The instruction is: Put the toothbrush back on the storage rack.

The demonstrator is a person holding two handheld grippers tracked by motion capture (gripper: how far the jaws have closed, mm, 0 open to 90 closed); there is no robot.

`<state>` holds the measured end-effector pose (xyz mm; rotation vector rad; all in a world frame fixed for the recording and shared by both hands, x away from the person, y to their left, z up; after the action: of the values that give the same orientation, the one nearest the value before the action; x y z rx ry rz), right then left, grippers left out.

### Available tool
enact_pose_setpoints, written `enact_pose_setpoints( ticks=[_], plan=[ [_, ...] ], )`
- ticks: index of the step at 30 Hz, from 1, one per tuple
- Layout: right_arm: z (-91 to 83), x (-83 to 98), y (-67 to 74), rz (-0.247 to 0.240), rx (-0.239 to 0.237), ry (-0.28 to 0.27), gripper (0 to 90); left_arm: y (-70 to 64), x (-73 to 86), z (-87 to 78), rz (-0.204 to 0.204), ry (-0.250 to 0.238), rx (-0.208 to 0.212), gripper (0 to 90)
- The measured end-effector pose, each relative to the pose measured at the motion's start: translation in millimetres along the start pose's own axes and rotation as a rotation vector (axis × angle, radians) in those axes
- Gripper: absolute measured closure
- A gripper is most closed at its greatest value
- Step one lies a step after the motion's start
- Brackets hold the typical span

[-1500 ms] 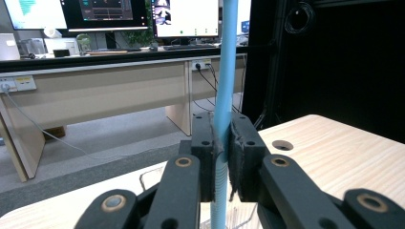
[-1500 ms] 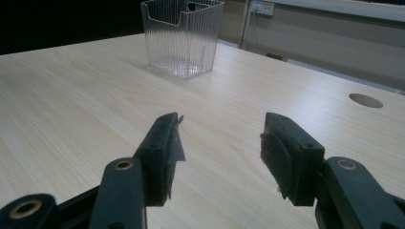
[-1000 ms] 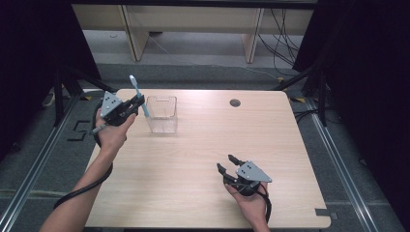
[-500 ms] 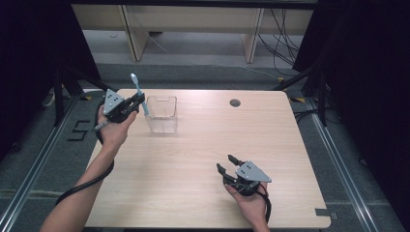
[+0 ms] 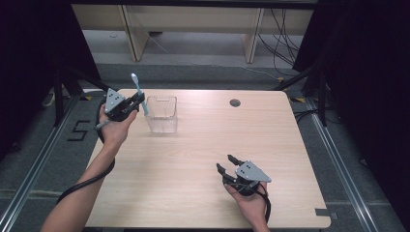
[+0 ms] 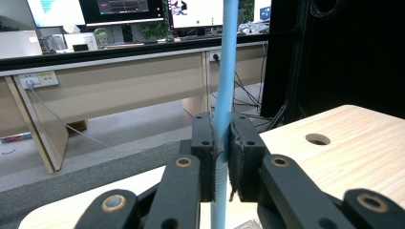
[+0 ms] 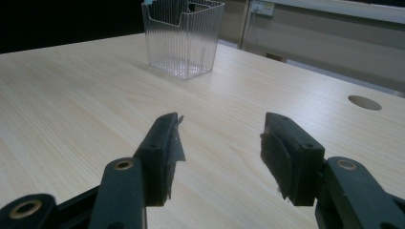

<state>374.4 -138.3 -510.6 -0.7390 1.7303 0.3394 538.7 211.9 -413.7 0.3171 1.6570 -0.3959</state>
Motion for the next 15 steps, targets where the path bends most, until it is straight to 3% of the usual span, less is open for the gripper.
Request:
enact_pose_setpoints(
  ticks=[1,6,13,15],
  plan=[
    [0.5,-1.2,-2.2,-0.031,0.017,-0.016,47.9,-0.3,0.4,0.5,0.001,-0.001,0.0,81.4],
    [1.1,-0.3,-2.0,-0.032,0.014,-0.013,47.6,-1.2,4.0,2.1,0.007,0.01,-0.002,81.4],
    [1.3,-0.9,-1.2,-0.023,0.01,-0.011,47.6,0.4,10.6,3.2,-0.005,0.025,-0.008,81.4],
    [1.0,0.1,1.5,0.004,-0.002,0.006,47.6,1.1,11.7,3.2,-0.004,0.029,-0.009,81.4]
  ],
)
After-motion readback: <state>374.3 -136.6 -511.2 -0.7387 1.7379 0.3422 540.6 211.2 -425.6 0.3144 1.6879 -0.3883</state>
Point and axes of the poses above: each handheld gripper's, and its own axes: z roughly forward along the jaws, x roughly out of its underside, y roughly to its left, the point moved 5 cm from there along z, roughly forward along the jaws, and after that the axes turned 5 degrees about -z, right-handed, at the moved point
